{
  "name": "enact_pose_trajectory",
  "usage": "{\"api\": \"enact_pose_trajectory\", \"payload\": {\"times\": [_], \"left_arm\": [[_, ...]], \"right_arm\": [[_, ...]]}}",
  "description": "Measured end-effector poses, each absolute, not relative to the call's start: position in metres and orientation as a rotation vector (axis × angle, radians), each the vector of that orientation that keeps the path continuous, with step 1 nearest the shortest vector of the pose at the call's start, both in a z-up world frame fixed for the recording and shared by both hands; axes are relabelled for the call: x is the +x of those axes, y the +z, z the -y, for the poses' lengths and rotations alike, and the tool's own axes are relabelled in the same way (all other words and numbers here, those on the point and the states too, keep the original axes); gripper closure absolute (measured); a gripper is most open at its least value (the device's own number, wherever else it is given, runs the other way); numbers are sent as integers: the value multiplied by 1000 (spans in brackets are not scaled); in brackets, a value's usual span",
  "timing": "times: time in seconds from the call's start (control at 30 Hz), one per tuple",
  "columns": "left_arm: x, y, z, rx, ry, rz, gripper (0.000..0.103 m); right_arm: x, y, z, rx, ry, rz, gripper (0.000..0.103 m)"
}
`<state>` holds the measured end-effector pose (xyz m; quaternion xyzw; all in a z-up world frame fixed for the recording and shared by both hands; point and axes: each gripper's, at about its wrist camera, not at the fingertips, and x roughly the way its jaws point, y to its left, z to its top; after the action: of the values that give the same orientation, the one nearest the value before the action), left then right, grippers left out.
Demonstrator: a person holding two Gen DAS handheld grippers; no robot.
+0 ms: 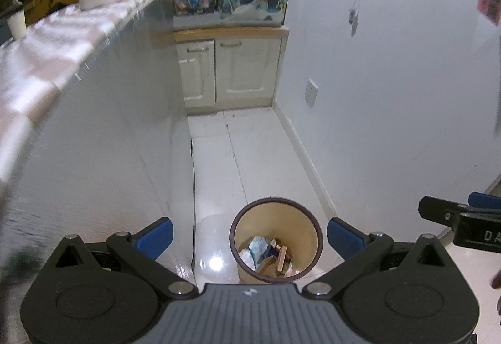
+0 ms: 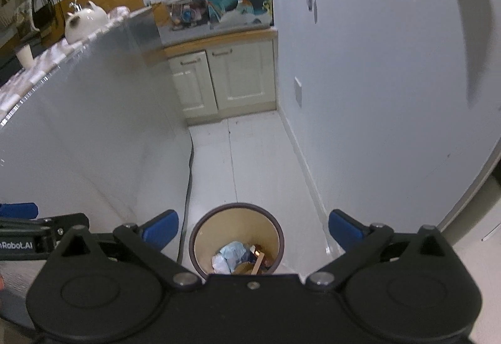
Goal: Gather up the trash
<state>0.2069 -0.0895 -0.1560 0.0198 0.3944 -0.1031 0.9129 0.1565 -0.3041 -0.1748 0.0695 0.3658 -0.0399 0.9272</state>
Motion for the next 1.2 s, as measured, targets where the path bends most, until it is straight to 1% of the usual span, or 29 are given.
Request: {"api": "enact_pose_trajectory", "payload": {"times": [0.23,0.63,0.9,1.2], "left_arm": [[173,-111,79,50,-213,-741,0],[123,-65,45,24,-170,-682,0],[95,-48,26,7,-164,-676,0],[71,-44,8,18,-130,-684,0]], "right_arm": [[132,-136,297,151,-70,-691,0],[87,-88,276,141,-57,-644,0],[55,-67,263,125,-50,-631,0],[32,-49,248,93,-54,-607,0]]}}
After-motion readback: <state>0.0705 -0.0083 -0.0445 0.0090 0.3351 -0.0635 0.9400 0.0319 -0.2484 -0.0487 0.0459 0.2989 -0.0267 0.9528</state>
